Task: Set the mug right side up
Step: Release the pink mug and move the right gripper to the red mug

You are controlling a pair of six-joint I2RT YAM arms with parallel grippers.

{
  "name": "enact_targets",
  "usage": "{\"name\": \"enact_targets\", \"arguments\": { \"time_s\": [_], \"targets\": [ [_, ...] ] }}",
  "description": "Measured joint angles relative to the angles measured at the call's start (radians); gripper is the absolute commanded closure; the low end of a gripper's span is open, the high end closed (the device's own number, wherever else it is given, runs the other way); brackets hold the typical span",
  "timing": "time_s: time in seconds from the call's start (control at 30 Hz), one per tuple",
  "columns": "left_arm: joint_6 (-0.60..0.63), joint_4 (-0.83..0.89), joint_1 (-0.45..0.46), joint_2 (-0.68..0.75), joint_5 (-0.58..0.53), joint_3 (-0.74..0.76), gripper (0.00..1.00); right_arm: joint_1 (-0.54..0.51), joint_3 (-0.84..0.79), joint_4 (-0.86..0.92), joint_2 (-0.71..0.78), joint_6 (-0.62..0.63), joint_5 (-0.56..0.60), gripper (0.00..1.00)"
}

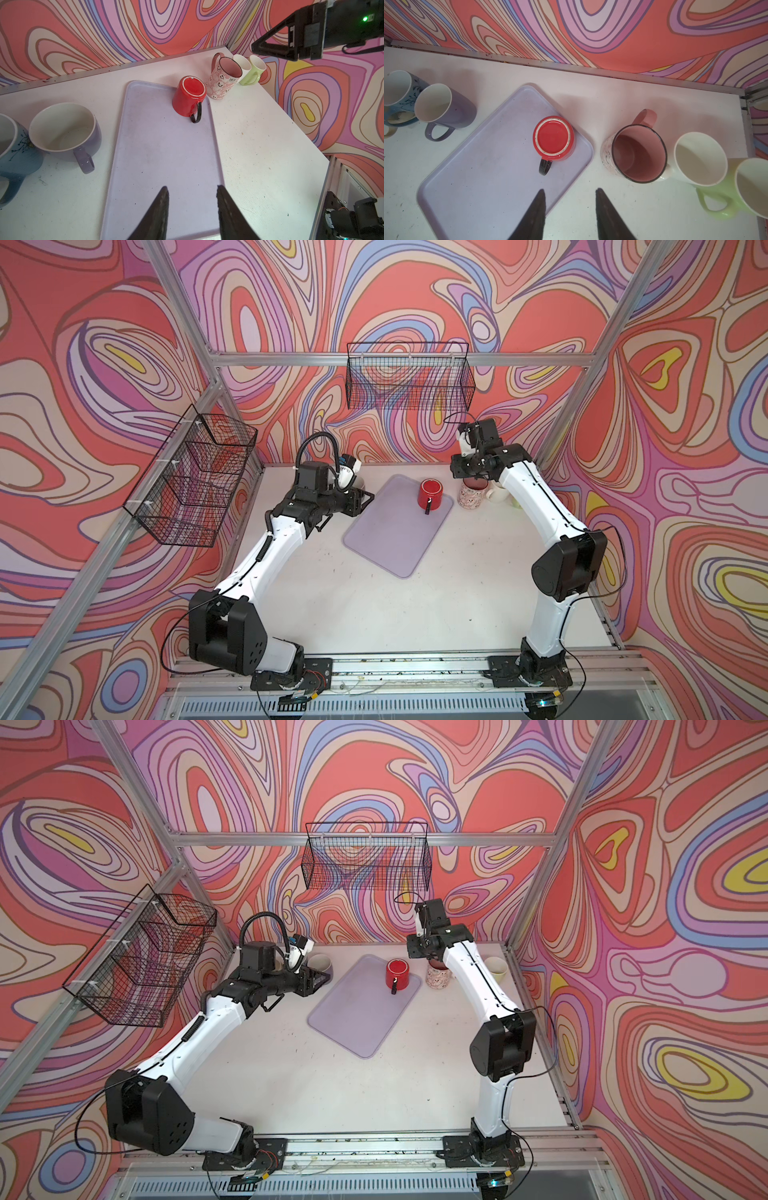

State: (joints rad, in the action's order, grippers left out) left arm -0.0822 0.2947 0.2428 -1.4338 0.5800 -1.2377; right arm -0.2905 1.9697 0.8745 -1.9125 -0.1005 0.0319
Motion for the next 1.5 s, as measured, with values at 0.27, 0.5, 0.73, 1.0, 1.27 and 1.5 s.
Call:
{"name": "enact_targets", "arguments": {
  "time_s": [0.27, 0.5, 0.73, 1.0, 1.27, 1.5],
  "targets": [
    [0.003, 0.000, -0.002, 0.013, -0.003, 0.000, 0.59, -0.073, -0.324, -0.169, 0.117, -0.174, 0.007, 0.44],
    [0.003, 0.000, -0.003, 0.018, 0.003, 0.002, 0.59, -0.148, -0.418, -0.254, 0.101, -0.292, 0.033, 0.45],
    [0.003, 0.000, -0.003, 0.021, 0.005, 0.003, 0.59, -0.146, -0.421, -0.314, 0.042, -0.355, 0.047, 0.46],
    [0.003, -0.001, -0.003, 0.021, 0.011, 0.004, 0.59, -0.147, -0.369, -0.311, -0.108, -0.370, 0.056, 0.45],
    [0.002, -0.037, -0.003, 0.021, 0.037, 0.029, 0.59, -0.147, -0.341, -0.318, -0.160, -0.379, 0.077, 0.47],
    [0.000, -0.071, -0.003, 0.021, 0.056, 0.047, 0.59, -0.147, -0.325, -0.333, -0.209, -0.381, 0.096, 0.49]
  ]
}}
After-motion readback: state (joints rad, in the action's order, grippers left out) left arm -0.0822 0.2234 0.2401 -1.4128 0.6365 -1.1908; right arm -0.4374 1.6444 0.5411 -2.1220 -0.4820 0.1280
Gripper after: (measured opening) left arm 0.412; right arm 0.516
